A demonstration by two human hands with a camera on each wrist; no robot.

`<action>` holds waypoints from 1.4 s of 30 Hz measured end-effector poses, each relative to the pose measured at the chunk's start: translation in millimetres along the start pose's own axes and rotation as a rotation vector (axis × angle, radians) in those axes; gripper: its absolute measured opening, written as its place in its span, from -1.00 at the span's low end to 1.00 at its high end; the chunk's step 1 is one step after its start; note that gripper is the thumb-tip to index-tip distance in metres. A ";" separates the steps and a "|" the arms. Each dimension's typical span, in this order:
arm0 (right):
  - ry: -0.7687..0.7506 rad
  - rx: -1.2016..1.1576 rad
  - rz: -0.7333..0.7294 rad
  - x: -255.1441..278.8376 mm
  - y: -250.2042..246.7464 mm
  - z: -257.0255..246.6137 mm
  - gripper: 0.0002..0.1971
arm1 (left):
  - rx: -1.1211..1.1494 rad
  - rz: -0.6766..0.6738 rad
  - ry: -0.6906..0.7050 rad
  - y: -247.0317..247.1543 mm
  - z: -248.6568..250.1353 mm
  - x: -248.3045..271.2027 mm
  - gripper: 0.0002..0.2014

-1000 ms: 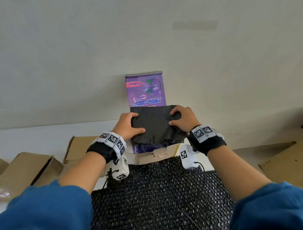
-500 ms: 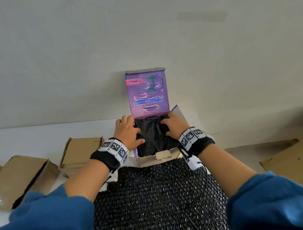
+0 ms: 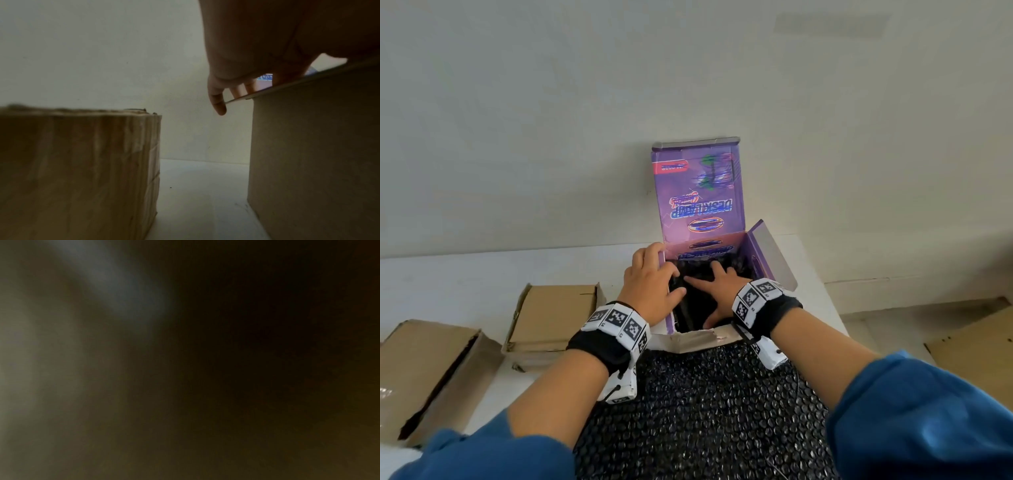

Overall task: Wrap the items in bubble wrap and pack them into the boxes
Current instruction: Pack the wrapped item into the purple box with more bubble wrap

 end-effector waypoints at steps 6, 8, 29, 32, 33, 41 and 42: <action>-0.039 0.036 -0.107 -0.5 16.2 -2.3 -0.16 | 0.054 0.001 -0.004 1.9 -1.7 1.1 -0.62; -0.079 -0.065 -0.072 -1.6 8.3 -9.7 -0.19 | 0.057 -0.007 -0.006 3.6 -2.5 1.5 -0.62; 0.079 -0.364 -0.041 -9.8 6.9 21.2 -0.40 | 0.029 -0.019 -0.016 2.0 -2.0 0.3 -0.62; 0.011 -0.551 0.158 9.7 -35.5 23.2 -0.53 | 0.005 -0.021 -0.010 -5.6 2.5 2.2 -0.59; 0.006 -0.593 0.233 20.8 -49.5 25.2 -0.57 | 0.015 -0.001 -0.014 -10.7 4.8 4.6 -0.60; 0.026 -0.660 0.302 147.2 -46.8 39.5 -0.81 | 0.204 0.354 0.076 -55.9 47.1 78.1 -0.77; 0.028 -0.608 0.226 162.9 -31.5 37.9 -0.78 | 0.209 0.339 0.083 -53.4 50.8 91.5 -0.80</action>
Point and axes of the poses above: each hand's wrist, its own x-axis away from the middle knuckle, its own y-axis out of the palm, z = x × y, the point moved 9 cm from there along -x, towards the middle knuckle, and after that the axes turned 14 degrees about z, right-handed, at the moved point
